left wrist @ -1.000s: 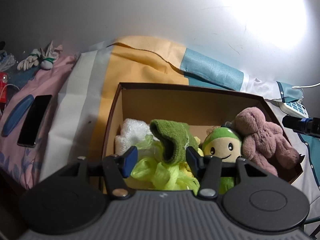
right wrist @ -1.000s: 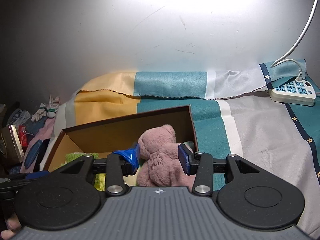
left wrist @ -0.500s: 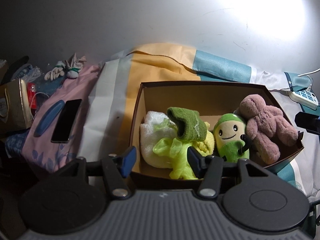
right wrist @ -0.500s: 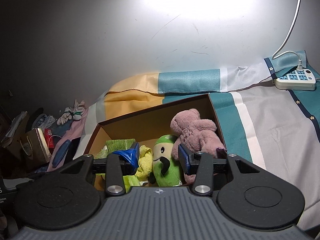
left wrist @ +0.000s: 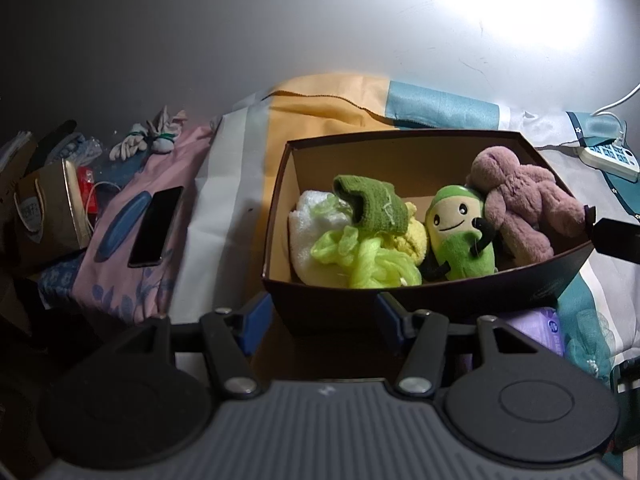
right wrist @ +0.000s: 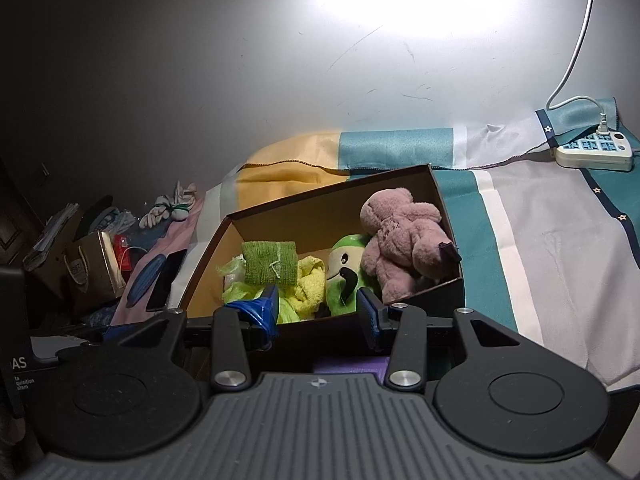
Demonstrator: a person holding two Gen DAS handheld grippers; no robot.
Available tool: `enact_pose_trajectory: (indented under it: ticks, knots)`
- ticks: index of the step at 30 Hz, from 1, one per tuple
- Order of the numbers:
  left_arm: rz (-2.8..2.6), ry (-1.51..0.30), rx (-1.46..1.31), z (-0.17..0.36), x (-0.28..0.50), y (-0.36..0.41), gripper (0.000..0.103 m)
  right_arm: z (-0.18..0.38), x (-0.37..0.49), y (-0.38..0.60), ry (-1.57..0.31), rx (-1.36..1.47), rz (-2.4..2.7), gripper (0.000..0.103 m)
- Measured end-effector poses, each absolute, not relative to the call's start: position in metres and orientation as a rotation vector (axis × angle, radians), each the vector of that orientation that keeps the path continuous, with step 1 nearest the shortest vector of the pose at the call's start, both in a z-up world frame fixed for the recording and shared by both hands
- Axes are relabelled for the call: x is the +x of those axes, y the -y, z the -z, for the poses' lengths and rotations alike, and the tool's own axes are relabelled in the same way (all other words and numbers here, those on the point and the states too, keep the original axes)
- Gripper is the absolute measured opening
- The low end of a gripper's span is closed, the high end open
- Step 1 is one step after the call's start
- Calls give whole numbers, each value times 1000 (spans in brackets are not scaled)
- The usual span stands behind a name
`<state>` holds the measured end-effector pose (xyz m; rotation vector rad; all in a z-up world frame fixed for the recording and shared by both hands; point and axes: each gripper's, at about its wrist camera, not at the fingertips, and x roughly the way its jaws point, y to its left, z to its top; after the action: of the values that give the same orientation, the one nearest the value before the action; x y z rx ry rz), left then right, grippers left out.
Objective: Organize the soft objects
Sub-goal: 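Withdraw both grippers toward the teal mesh bow and red knit sock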
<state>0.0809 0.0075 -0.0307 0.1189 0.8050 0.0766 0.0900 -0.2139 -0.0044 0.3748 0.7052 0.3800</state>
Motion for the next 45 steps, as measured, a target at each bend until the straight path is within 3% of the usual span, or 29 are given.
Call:
enact_pose_trajectory:
  ticks: [45]
  knots:
    - [-36, -927, 157, 69, 8, 62, 57, 66, 1, 283, -854, 367, -505, 27]
